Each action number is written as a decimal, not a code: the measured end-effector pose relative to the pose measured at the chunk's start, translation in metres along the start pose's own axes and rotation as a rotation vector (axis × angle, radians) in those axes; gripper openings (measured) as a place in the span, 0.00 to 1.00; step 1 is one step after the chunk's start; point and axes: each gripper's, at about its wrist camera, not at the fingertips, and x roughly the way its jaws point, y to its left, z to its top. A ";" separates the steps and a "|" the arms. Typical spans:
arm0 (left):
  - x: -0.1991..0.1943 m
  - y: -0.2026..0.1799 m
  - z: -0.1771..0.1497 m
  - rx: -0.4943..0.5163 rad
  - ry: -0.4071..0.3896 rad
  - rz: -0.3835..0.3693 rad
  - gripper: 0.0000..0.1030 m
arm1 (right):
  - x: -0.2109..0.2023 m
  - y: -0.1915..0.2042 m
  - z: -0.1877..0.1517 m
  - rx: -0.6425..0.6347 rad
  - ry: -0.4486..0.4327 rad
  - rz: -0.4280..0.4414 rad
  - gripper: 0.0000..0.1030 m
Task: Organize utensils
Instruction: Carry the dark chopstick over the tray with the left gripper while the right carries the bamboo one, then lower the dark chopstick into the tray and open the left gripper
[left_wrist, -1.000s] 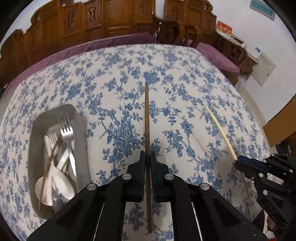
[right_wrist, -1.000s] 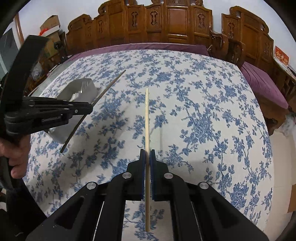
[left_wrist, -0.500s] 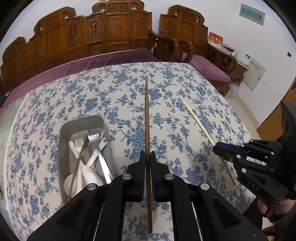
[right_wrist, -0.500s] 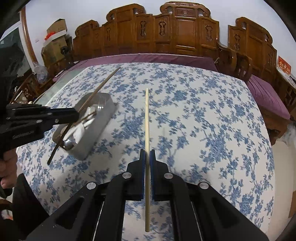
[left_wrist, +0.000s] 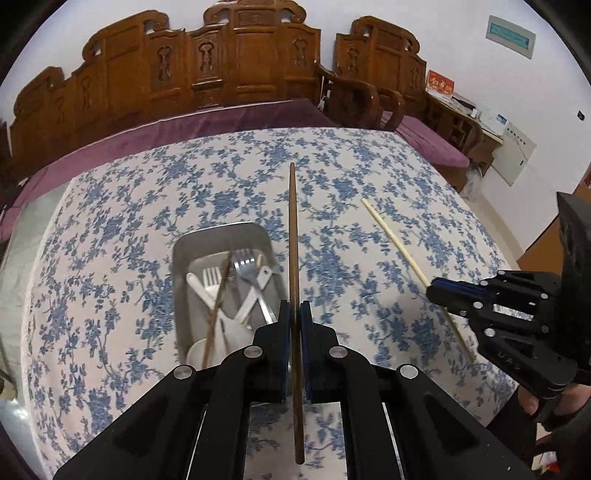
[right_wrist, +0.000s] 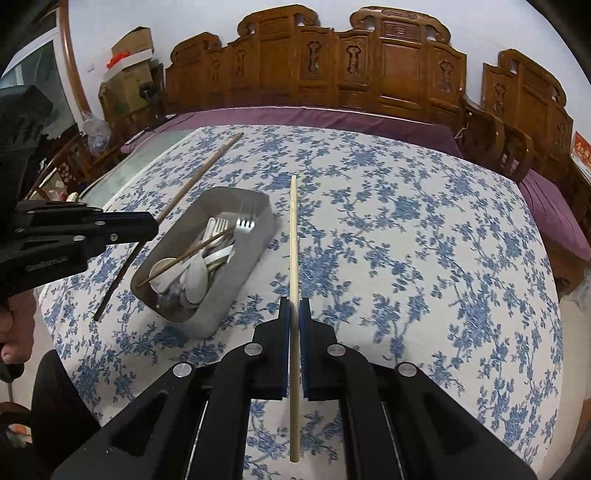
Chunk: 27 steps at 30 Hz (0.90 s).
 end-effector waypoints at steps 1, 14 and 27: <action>0.001 0.003 0.000 0.001 0.002 0.001 0.05 | 0.002 0.002 0.001 -0.003 0.002 -0.001 0.06; 0.049 0.049 0.001 -0.021 0.059 0.044 0.05 | 0.018 0.023 0.008 -0.046 0.026 0.018 0.06; 0.088 0.055 -0.007 0.001 0.111 0.074 0.05 | 0.027 0.027 0.010 -0.060 0.041 0.024 0.06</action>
